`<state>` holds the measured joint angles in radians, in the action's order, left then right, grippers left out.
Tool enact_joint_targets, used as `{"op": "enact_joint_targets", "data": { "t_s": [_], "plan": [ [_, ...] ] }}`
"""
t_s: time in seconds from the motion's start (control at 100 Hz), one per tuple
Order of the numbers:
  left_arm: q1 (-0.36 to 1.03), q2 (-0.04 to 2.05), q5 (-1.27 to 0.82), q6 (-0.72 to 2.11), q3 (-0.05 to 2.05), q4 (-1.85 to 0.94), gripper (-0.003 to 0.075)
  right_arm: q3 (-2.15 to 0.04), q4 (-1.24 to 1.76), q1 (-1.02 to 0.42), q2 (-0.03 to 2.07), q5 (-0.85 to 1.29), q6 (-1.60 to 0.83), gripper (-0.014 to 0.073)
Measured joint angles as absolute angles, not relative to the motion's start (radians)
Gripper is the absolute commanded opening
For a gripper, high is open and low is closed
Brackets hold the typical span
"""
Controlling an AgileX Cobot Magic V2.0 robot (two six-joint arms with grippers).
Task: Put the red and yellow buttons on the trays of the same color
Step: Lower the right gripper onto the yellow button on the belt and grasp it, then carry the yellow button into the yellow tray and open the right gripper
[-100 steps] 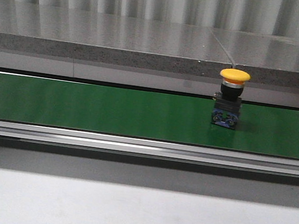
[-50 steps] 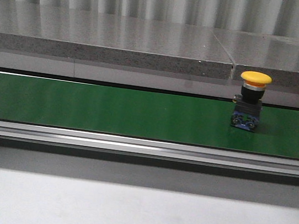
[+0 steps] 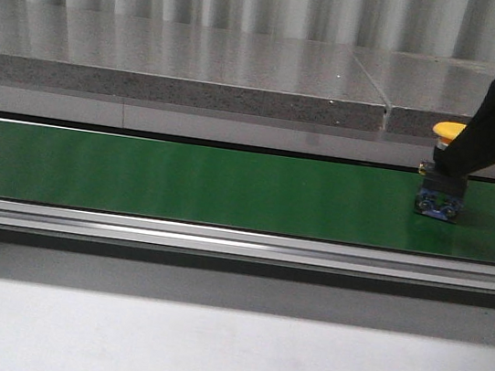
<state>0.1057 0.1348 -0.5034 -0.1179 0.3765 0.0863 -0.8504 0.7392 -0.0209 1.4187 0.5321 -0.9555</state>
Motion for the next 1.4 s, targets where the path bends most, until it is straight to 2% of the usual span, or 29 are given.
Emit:
{"op": "enact_joint_targets", "data": {
  "t_s": [0.32,0.39,0.56,0.63,0.87,1.04,1.18,1.4],
  "plan": [
    [0.106,0.135,-0.503,-0.118,0.377,0.086,-0.0021,-0.894,0.77,-0.036,1.506,0.454,-0.955,0.0575],
    [0.106,0.135,-0.503,-0.118,0.377,0.086,-0.0021,-0.896,0.774,-0.036,1.521,0.444,-0.955,0.0505],
    [0.106,0.135,-0.503,-0.118,0.377,0.086,-0.0021,-0.896,0.791,-0.036,1.533,0.431,-0.955,0.0248],
    [0.106,0.135,-0.503,-0.118,0.377,0.086,-0.0021,-0.896,0.791,-0.036,1.533,0.427,-0.955,0.0203],
    [0.106,0.135,-0.503,-0.118,0.377,0.086,-0.0021,-0.896,0.791,-0.033,1.514,0.427,-0.955,0.0203],
    [0.106,0.135,-0.503,-0.118,0.377,0.086,-0.0021,-0.896,0.793,0.037,1.433,0.425,-0.929,0.0203],
    [0.106,0.135,-0.503,-0.118,0.377,0.086,-0.0021,-0.896,0.793,0.178,1.364,0.398,-0.856,0.0203],
    [0.106,0.135,-0.503,-0.118,0.377,0.086,-0.0021,-0.896,0.793,0.485,1.313,0.381,-0.77,0.0203]
  ]
}}
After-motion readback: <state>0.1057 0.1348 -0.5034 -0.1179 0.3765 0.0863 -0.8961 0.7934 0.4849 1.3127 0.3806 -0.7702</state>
